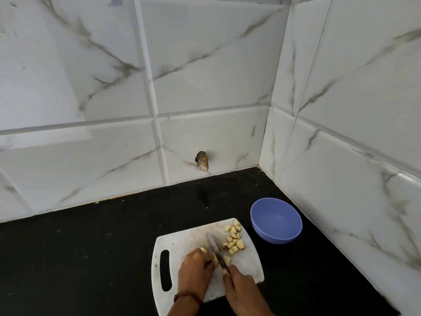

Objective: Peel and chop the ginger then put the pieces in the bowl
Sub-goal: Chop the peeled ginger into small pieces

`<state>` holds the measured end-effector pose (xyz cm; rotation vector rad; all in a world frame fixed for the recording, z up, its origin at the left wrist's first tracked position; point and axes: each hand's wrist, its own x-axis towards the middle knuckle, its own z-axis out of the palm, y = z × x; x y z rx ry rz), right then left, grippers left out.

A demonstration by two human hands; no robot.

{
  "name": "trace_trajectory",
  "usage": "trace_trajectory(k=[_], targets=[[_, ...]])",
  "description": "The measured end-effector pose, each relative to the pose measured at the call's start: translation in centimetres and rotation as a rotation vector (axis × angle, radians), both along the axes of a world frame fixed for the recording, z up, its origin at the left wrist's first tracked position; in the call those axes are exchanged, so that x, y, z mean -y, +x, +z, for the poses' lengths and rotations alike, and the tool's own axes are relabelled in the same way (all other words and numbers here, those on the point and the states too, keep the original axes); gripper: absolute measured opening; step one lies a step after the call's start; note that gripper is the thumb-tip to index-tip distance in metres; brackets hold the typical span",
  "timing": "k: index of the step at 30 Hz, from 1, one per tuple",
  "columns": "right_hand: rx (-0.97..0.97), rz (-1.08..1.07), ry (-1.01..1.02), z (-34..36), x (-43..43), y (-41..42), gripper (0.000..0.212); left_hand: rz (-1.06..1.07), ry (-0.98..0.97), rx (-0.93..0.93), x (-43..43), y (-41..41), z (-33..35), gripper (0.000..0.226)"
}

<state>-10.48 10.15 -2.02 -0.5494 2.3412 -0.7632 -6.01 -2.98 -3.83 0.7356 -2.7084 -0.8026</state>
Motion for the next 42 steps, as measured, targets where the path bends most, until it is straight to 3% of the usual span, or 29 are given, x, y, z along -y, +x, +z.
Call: trace_trajectory(k=[3, 7, 11, 16, 28, 36, 42], targets=[[-0.01, -0.009, -0.003, 0.0, 0.0, 0.0, 0.039, 0.007, -0.02, 0.009, 0.0, 0.0, 0.1, 0.016], [0.02, -0.011, 0.048, 0.6, 0.0, 0.4, 0.093, 0.001, -0.044, 0.013, -0.1, 0.0, 0.3, 0.017], [0.018, 0.012, 0.2, 0.9, 0.6, 0.5, 0.049, 0.011, -0.041, 0.023, -0.1, -0.1, 0.2, 0.016], [0.092, 0.017, 0.287, 2.0, 1.1, 0.1, 0.052, -0.021, -0.074, 0.015, 0.0, -0.2, 0.0, 0.017], [0.032, 0.148, 0.32, 1.9, 0.6, 0.5, 0.047, -0.049, -0.079, 0.023, 0.4, -0.3, -0.5, 0.015], [-0.013, 0.168, 0.3, 2.9, -2.4, 1.6, 0.018, -0.045, -0.078, 0.011, 0.4, -0.1, 0.1, 0.012], [0.022, 0.223, 0.354, 4.7, -4.5, 1.8, 0.027, -0.015, -0.054, 0.026, 0.0, -0.1, -0.1, 0.01]])
